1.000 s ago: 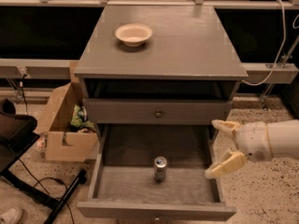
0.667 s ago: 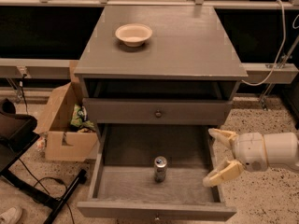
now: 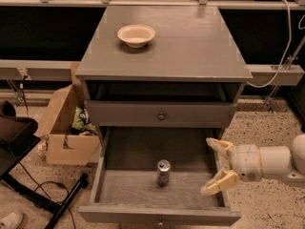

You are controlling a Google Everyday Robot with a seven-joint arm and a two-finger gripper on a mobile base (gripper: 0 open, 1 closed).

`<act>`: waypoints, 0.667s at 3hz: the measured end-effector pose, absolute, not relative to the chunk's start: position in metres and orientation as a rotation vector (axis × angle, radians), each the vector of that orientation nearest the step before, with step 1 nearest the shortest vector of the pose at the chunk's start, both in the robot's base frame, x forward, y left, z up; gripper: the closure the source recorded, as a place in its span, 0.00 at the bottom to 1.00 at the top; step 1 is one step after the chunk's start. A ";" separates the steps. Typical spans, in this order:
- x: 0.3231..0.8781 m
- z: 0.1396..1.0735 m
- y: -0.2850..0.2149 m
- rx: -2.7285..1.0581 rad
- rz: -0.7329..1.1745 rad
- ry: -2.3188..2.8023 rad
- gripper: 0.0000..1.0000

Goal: Pick redbull can from middle drawer and place on counter

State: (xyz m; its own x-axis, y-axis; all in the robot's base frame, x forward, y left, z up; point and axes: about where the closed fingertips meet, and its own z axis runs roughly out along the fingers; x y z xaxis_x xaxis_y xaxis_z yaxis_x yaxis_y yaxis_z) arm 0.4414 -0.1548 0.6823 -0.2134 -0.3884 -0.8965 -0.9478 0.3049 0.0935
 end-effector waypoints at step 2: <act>0.470 0.578 -0.108 -1.232 0.981 1.653 0.00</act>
Offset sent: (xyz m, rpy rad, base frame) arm 0.0488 0.0757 -0.1699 0.1441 -0.0034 0.1375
